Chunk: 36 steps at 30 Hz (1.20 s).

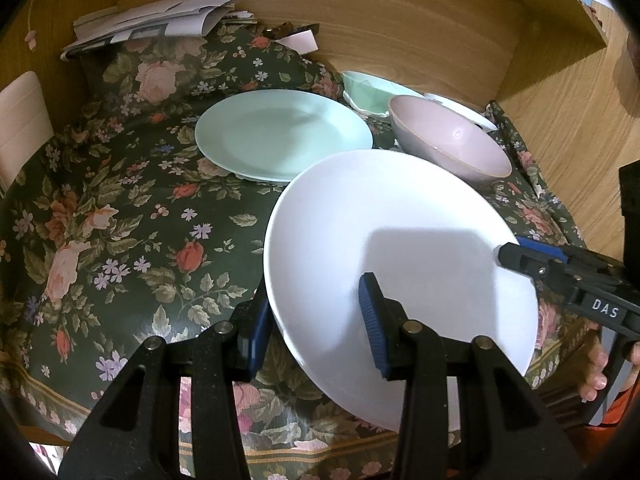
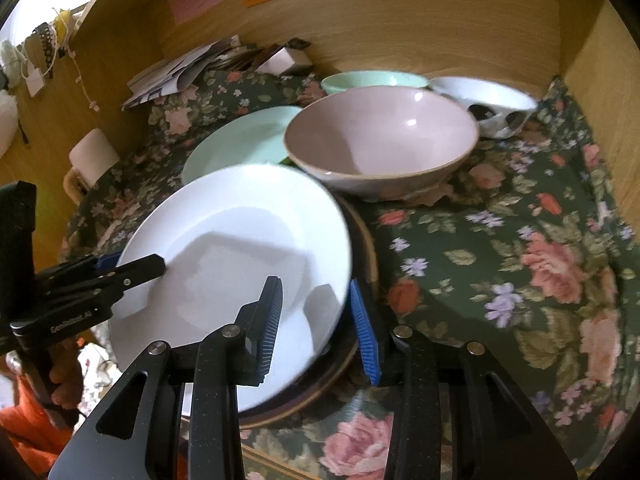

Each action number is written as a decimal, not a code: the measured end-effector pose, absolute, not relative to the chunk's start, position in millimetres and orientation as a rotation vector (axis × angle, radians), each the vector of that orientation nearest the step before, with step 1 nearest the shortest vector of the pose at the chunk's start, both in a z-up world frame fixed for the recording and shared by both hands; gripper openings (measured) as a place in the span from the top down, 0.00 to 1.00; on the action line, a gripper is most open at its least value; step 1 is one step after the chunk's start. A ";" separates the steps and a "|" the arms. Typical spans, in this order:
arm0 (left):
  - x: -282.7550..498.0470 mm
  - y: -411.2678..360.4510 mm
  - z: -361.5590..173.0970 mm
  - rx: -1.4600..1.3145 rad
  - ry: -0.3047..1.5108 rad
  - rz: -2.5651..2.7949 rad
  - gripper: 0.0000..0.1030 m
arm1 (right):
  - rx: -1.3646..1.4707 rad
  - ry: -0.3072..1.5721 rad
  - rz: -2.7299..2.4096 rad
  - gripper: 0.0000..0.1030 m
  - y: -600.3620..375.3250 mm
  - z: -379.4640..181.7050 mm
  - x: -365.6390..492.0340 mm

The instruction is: Organize plates and bowls

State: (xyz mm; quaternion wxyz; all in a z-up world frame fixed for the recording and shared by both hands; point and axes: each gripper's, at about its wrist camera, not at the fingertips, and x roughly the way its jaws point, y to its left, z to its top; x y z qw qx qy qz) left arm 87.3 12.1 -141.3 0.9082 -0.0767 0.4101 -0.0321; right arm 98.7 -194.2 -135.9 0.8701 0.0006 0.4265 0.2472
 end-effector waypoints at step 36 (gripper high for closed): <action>83.6 29.4 -66.6 0.004 0.594 0.073 0.18 | -0.039 0.713 0.574 0.47 -153.7 -69.5 124.2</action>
